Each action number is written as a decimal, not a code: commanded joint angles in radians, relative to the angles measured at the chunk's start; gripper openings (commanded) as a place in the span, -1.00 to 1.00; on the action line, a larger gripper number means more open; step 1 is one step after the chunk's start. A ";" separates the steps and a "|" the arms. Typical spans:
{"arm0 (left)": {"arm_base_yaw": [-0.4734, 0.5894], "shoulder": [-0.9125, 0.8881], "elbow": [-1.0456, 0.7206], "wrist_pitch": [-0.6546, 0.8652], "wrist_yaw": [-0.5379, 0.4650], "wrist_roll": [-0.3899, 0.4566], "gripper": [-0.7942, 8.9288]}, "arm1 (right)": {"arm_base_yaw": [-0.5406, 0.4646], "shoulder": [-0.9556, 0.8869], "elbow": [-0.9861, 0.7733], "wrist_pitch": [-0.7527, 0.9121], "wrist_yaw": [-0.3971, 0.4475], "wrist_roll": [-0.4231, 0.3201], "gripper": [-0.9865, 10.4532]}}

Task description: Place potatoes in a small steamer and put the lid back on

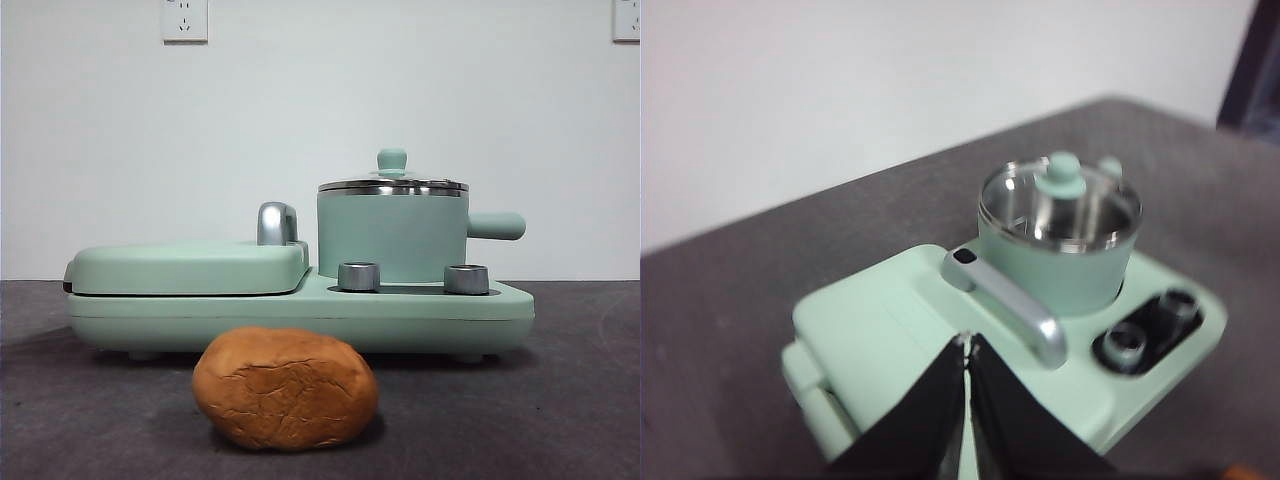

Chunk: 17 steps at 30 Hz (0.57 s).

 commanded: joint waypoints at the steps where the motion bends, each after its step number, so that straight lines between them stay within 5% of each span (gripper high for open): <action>1: -0.026 0.031 0.050 0.011 0.004 0.205 -0.64 | 0.002 0.023 0.028 0.005 0.004 -0.112 -0.73; 6: -0.060 0.053 0.071 0.035 0.003 0.122 -0.25 | 0.002 0.035 0.030 0.003 0.005 -0.111 -0.32; 17: -0.189 0.193 0.073 0.290 -0.016 -0.031 -0.25 | 0.002 0.034 0.030 0.002 0.005 -0.110 -0.31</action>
